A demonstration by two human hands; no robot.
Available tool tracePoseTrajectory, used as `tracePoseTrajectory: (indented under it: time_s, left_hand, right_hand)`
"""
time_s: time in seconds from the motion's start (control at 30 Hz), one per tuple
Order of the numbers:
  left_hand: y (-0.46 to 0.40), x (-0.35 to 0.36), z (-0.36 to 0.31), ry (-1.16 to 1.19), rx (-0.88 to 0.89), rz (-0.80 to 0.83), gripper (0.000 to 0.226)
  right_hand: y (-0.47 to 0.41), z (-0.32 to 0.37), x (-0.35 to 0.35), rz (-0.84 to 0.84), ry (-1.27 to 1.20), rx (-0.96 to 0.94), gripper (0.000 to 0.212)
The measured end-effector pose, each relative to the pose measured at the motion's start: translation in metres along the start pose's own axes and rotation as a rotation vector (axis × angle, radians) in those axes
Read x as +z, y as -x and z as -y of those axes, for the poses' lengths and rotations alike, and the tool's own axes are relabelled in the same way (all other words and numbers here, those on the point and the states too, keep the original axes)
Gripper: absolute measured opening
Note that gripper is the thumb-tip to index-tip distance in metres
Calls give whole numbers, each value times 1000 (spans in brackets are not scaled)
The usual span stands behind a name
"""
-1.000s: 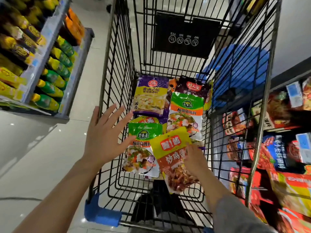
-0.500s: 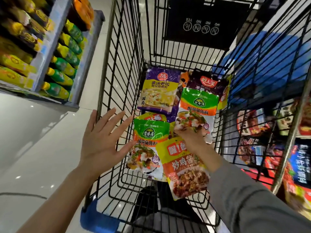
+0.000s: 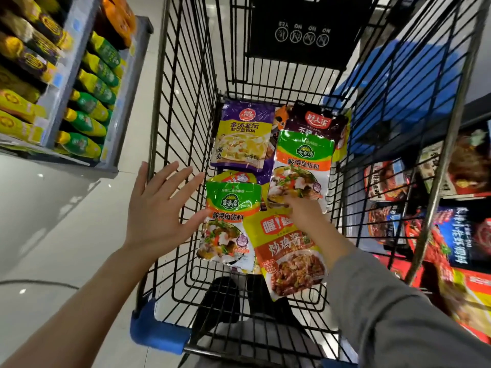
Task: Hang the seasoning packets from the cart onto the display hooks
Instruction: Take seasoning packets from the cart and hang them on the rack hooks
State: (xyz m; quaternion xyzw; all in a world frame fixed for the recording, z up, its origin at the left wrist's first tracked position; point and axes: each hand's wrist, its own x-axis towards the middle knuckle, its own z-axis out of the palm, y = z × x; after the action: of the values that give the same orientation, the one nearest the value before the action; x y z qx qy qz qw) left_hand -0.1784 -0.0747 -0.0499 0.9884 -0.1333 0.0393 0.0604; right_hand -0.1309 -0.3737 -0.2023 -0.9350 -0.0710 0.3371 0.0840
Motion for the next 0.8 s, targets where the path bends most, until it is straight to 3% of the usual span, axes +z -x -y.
tracePoseTrajectory:
  time_s: [0.13, 0.33, 0.5, 0.6, 0.7, 0.8]
  left_hand:
    - [1, -2, -1, -11, 77, 19, 58]
    - [1, -9, 2, 53, 158, 122, 59]
    - [4, -21, 5, 137, 218, 249, 60]
    - [21, -35, -8, 415, 289, 303, 63]
    - [42, -58, -39, 790, 301, 441, 55]
    - [53, -74, -65, 921, 348, 353, 61]
  right_hand:
    - [44, 10, 1, -38, -141, 128, 53]
    - [140, 44, -10, -214, -215, 221, 20]
    - [218, 75, -33, -431, -104, 178, 21]
    - [255, 88, -46, -518, -145, 236, 36]
    - [286, 101, -58, -657, -195, 259, 36]
    - [311, 117, -71, -787, -288, 249, 26]
